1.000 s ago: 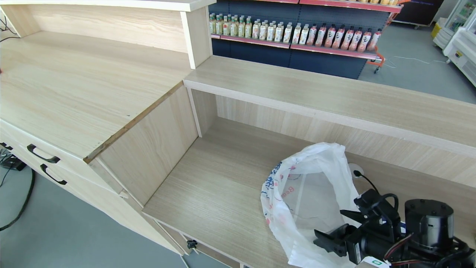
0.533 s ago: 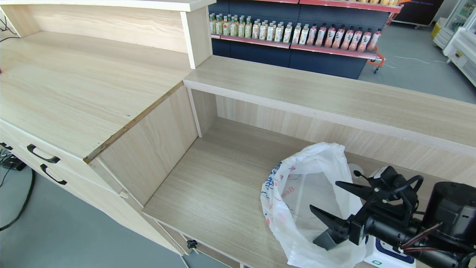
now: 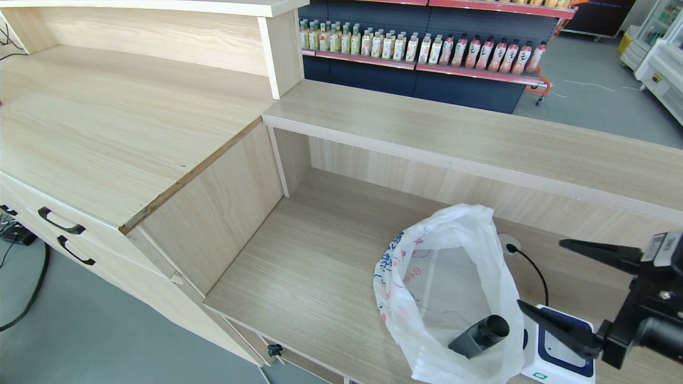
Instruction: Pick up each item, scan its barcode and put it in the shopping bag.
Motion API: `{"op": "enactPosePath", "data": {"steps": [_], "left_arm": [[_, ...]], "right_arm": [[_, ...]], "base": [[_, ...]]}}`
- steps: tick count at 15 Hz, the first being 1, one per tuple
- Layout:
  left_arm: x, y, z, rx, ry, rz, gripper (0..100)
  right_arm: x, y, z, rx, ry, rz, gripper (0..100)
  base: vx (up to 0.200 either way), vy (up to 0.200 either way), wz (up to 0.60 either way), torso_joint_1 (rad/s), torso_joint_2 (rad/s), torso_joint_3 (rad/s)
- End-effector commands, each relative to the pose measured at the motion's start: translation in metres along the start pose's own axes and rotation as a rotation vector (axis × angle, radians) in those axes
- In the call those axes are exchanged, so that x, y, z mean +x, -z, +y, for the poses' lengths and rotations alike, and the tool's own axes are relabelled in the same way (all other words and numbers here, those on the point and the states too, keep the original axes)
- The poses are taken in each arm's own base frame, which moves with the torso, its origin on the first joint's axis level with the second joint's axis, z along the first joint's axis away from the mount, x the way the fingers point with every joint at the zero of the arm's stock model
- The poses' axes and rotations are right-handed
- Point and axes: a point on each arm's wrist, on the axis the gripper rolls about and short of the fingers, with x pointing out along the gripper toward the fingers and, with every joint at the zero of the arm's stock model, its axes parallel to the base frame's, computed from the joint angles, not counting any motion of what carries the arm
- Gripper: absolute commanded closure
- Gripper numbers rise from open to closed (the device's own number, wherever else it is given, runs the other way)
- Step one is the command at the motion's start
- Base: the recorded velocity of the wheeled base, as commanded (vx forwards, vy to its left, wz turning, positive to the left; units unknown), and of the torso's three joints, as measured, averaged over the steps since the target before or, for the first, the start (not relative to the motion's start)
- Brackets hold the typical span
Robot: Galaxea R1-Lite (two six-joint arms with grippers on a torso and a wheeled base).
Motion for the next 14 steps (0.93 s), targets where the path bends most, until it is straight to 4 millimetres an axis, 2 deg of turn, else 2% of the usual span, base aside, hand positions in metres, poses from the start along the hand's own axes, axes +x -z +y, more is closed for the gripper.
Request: {"op": "enactPosePath", "data": {"steps": [1,5,9,12,14], "left_arm": [[0.0,0.0,0.0,0.0,0.0,-0.001,0],[0.0,0.0,0.0,0.0,0.0,-0.001,0],[0.0,0.0,0.0,0.0,0.002,-0.001,0],[0.0,0.0,0.0,0.0,0.0,-0.001,0],[0.0,0.0,0.0,0.0,0.0,-0.001,0]], "right_arm": [[-0.05,-0.04,-0.017,-0.12,0.166,-0.146,0],[-0.058,-0.05,-0.024,-0.152,0.21,-0.143,0],[-0.061,-0.047,-0.033,-0.107,0.29,-0.049,0],[-0.059,-0.035,-0.032,0.062,0.334,0.083,0],[-0.046,-0.02,-0.031,0.31,0.305,0.198,0]], "base": [[0.0,0.0,-0.6,-0.002,0.0,-0.002],[0.0,0.0,-0.6,0.001,0.0,0.005],[0.0,0.0,-0.6,0.002,0.0,0.002],[0.0,0.0,-0.6,0.001,0.0,0.004],[0.0,0.0,0.0,0.0,0.0,0.0]]}}
